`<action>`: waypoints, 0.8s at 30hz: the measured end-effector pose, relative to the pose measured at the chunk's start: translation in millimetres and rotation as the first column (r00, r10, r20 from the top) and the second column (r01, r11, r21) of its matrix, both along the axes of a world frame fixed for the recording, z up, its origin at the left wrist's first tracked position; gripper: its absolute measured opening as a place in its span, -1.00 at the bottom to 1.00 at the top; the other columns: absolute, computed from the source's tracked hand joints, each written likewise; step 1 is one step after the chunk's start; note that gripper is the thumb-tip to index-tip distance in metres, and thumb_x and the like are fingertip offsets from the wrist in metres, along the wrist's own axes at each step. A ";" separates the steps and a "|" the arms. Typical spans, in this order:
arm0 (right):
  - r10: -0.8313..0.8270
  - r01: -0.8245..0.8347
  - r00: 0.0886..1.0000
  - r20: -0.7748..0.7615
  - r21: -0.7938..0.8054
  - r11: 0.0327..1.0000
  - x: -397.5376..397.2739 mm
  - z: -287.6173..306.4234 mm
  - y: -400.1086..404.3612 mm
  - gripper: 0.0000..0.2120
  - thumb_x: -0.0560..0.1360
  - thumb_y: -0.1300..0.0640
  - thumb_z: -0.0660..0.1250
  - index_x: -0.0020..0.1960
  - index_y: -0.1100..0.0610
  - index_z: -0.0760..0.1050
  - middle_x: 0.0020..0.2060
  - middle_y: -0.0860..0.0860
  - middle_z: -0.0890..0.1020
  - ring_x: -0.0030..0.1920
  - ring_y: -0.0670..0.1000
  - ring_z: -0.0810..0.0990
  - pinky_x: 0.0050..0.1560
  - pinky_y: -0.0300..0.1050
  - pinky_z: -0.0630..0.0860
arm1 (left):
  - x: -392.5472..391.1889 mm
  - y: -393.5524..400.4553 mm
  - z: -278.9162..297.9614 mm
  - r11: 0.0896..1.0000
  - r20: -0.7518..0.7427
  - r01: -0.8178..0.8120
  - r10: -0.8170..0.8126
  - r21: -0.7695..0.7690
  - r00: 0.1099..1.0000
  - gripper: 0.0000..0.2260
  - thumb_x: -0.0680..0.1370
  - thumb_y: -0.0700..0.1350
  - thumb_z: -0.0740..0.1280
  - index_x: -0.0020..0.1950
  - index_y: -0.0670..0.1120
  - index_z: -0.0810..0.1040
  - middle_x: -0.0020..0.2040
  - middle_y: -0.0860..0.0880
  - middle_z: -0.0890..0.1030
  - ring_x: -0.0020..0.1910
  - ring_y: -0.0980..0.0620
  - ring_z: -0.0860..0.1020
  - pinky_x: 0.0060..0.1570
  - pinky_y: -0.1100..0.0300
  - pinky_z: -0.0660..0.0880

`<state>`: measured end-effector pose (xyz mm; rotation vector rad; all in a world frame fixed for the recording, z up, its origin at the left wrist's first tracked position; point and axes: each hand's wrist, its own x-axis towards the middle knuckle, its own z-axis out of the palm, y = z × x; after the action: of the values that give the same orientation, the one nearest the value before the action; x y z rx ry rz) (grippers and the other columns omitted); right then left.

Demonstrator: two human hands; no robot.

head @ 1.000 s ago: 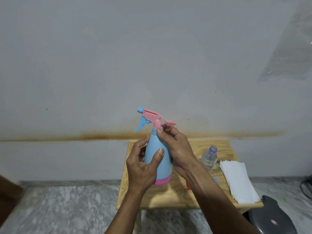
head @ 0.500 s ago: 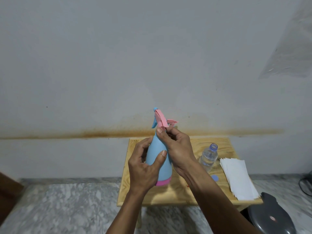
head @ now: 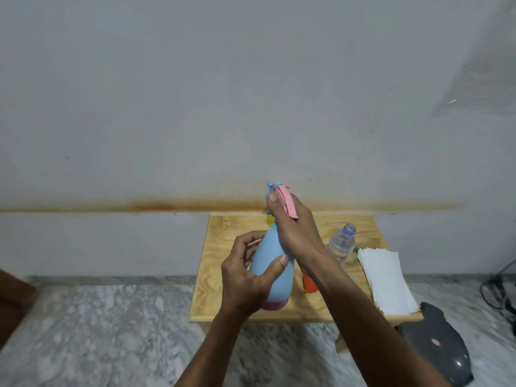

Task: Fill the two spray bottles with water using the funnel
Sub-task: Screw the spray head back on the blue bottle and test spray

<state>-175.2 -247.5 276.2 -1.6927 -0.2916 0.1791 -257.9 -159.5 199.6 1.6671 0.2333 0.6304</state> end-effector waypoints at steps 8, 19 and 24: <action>-0.184 0.174 0.981 -0.066 -0.143 0.974 5.1 -62.1 -17.8 -0.63 0.62 -0.18 0.16 -0.10 0.07 0.54 -0.19 0.02 0.65 -0.12 0.04 0.59 -0.14 -0.05 0.44 | -19.3 -24.4 -56.9 0.985 -0.297 0.145 -0.167 -0.094 0.940 -0.51 0.47 0.29 0.36 0.32 0.12 0.48 0.15 0.11 0.64 0.09 0.09 0.64 0.04 -0.12 0.60; -0.084 -0.028 0.954 -0.287 -0.365 0.930 -10.7 -155.3 -7.4 -0.51 0.64 -0.17 0.12 -0.01 0.20 0.61 -0.16 0.06 0.60 -0.05 0.14 0.53 -0.06 -0.12 0.27 | -52.9 -46.6 -118.9 0.998 -0.516 -0.055 0.039 -0.016 0.856 -0.58 0.50 0.41 0.00 -0.06 0.14 0.47 -0.14 0.07 0.61 -0.18 0.19 0.58 -0.24 0.25 0.43; -0.076 -0.040 0.959 -0.274 -0.394 0.918 -8.6 -170.1 11.2 -0.43 0.65 -0.20 0.07 -0.10 0.24 0.61 -0.17 0.11 0.66 -0.08 0.15 0.57 -0.09 -0.09 0.29 | -49.3 -28.8 -132.2 0.998 -0.584 -0.059 0.039 -0.015 0.811 -0.70 0.61 0.24 0.08 -0.14 0.09 0.43 -0.18 0.03 0.59 -0.21 0.05 0.58 -0.27 0.14 0.42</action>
<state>-183.8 -236.4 106.1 -2.0400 -0.0202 0.4910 -307.2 -188.2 67.5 1.7910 0.7299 0.1250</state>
